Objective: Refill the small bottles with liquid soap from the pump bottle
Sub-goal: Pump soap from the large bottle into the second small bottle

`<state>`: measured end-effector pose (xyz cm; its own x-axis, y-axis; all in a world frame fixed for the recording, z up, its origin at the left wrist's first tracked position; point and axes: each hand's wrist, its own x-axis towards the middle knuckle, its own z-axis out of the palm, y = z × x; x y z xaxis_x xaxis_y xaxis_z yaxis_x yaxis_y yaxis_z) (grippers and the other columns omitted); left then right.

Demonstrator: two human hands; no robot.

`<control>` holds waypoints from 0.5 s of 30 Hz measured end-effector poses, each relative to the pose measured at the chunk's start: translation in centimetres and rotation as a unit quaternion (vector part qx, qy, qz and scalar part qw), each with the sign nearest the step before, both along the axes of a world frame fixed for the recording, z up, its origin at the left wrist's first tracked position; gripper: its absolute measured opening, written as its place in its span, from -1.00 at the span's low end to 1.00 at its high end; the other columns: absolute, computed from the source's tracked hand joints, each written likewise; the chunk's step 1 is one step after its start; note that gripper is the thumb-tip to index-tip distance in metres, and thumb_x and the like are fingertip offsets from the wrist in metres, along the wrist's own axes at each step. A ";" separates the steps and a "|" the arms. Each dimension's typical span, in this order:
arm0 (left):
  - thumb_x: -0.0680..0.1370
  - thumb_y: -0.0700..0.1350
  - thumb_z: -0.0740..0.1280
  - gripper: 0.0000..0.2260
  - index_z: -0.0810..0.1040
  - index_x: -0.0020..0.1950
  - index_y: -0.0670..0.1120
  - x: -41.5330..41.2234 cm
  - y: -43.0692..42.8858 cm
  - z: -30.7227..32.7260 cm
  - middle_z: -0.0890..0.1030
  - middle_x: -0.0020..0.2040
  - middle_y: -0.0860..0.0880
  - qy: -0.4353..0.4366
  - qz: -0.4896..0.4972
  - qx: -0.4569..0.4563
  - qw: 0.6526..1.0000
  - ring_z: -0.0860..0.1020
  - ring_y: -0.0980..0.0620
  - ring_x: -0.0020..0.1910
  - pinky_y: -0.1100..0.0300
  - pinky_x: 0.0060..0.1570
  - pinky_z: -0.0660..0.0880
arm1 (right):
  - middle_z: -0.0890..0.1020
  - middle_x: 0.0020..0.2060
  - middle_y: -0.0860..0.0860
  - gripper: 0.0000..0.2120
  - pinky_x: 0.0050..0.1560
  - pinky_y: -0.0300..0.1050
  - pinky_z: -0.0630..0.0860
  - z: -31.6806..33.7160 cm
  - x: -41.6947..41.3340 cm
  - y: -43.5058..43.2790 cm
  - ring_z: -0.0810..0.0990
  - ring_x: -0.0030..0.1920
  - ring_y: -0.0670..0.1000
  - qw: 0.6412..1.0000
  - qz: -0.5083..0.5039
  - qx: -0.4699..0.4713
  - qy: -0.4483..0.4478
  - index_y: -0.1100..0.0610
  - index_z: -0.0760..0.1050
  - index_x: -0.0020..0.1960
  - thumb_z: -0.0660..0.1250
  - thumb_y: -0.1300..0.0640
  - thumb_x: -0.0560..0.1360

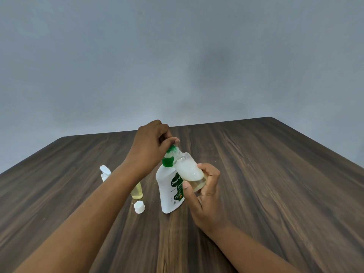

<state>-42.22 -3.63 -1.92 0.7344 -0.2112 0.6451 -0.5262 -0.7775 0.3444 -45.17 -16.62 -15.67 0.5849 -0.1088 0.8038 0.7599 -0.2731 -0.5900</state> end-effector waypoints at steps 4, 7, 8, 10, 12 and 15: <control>0.45 -0.11 0.42 -0.70 0.38 -0.42 0.05 -0.3 0.3 1.1 0.44 -0.34 0.06 0.014 -0.016 0.022 1.000 0.42 0.14 -0.34 0.42 -0.35 0.29 | 0.42 0.04 -0.21 -0.62 -0.37 -0.02 0.54 -0.1 0.0 0.1 0.52 -0.16 -0.05 1.000 -0.002 -0.003 -0.003 -0.12 0.13 0.24 0.18 -0.23 0.54; 0.45 -0.11 0.43 -0.74 0.44 -0.40 -0.02 -0.2 0.3 0.6 0.47 -0.33 0.02 0.011 -0.011 0.007 1.000 0.43 0.14 -0.34 0.41 -0.35 0.29 | 0.42 0.03 -0.18 -0.62 -0.37 -0.06 0.55 0.0 -0.1 0.1 0.51 -0.14 -0.08 1.000 -0.010 -0.011 -0.002 -0.10 0.13 0.24 0.20 -0.17 0.53; 0.44 -0.11 0.43 -0.76 0.47 -0.38 -0.07 -0.2 0.2 0.3 0.48 -0.33 0.00 0.006 -0.007 -0.004 1.000 0.43 0.14 -0.34 0.41 -0.34 0.30 | 0.43 0.02 -0.17 -0.62 -0.37 -0.08 0.54 0.1 -0.1 0.1 0.51 -0.15 -0.10 1.000 -0.011 -0.011 -0.005 -0.09 0.14 0.24 0.21 -0.14 0.53; 0.44 -0.12 0.43 -0.78 0.49 -0.37 -0.10 -0.1 0.1 -0.4 0.48 -0.33 -0.01 0.000 0.000 -0.022 1.000 0.43 0.13 -0.34 0.41 -0.34 0.30 | 0.43 0.00 -0.22 -0.65 -0.37 -0.12 0.51 0.1 -0.1 0.0 0.50 -0.16 -0.12 1.000 -0.006 -0.008 -0.009 -0.08 0.16 0.22 0.23 -0.06 0.52; 0.45 -0.11 0.42 -0.78 0.49 -0.36 -0.10 -0.2 0.1 -0.6 0.47 -0.33 0.00 -0.002 0.003 -0.030 1.000 0.42 0.13 -0.34 0.41 -0.34 0.29 | 0.41 0.00 -0.28 -0.65 -0.36 -0.16 0.51 0.0 -0.1 0.1 0.49 -0.15 -0.14 1.000 0.002 -0.003 -0.009 -0.08 0.17 0.22 0.22 -0.02 0.51; 0.44 -0.10 0.43 -0.78 0.49 -0.36 -0.10 -0.2 0.1 0.0 0.49 -0.32 -0.01 -0.007 0.001 -0.013 1.000 0.44 0.11 -0.32 0.37 -0.33 0.30 | 0.41 0.02 -0.21 -0.65 -0.33 -0.29 0.50 0.1 -0.1 0.1 0.49 -0.09 -0.20 1.000 -0.001 -0.003 -0.006 -0.10 0.16 0.22 0.22 -0.03 0.51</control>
